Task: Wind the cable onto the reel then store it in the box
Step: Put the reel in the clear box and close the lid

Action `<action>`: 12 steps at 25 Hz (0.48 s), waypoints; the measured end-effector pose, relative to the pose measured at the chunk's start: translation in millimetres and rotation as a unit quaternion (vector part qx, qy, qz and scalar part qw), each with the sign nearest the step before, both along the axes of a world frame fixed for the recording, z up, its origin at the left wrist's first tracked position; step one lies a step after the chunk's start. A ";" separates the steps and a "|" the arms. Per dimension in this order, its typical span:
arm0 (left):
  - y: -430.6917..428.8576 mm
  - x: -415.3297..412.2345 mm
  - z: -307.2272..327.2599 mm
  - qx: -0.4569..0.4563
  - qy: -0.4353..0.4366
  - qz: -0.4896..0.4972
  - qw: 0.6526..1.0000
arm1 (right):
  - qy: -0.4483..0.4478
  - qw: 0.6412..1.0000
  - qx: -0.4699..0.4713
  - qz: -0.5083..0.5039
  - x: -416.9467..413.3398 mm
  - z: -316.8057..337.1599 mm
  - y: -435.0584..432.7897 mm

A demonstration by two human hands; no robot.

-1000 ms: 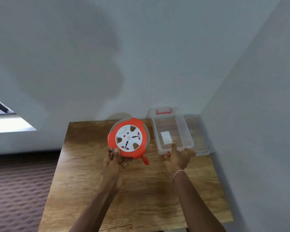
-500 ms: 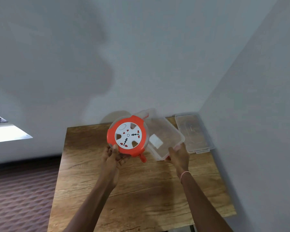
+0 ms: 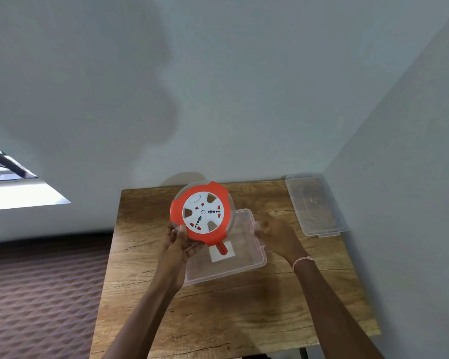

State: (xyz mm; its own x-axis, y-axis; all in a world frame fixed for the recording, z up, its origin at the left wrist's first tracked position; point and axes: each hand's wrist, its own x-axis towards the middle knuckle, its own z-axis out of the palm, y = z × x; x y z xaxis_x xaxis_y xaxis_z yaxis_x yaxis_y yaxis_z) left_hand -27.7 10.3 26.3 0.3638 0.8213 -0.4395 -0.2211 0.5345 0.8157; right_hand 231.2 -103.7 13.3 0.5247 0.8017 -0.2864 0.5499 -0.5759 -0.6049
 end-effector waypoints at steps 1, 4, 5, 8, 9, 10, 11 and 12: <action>-0.8 -2.8 -0.5 0.001 -0.001 -0.002 1.000 | -0.023 0.997 0.061 -0.041 -4.0 8.2 0.3; -5.5 -3.9 1.5 0.002 -0.015 -0.008 1.000 | 0.205 0.954 0.188 -0.113 -27.7 37.3 4.9; -6.8 -2.5 3.6 0.001 -0.021 -0.008 1.000 | 0.289 0.936 0.175 -0.102 -38.9 42.4 7.4; -10.9 5.2 9.6 -0.004 -0.046 -0.005 0.999 | 0.519 0.838 0.109 -0.128 -65.6 35.2 12.9; -12.0 7.0 11.6 -0.005 -0.055 -0.003 0.998 | 0.571 0.802 0.086 -0.149 -71.1 28.9 13.7; -12.8 7.9 13.3 -0.007 -0.060 -0.002 0.998 | 0.604 0.778 0.069 -0.159 -76.2 24.8 14.0; -13.3 7.8 14.7 -0.006 -0.063 -0.002 0.998 | 0.615 0.769 0.058 -0.163 -78.9 22.3 13.2; -13.4 6.9 14.9 -0.005 -0.066 0.000 0.998 | 0.617 0.766 0.058 -0.170 -79.2 21.3 12.0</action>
State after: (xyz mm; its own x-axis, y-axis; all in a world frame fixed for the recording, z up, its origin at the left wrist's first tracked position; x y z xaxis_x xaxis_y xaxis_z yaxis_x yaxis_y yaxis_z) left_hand -20.8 -3.1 41.2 0.4189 0.8168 -0.3968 -0.3254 0.5430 0.7742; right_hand 152.0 -91.7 34.6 0.0948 0.7361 -0.6702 -0.6521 -0.4628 -0.6005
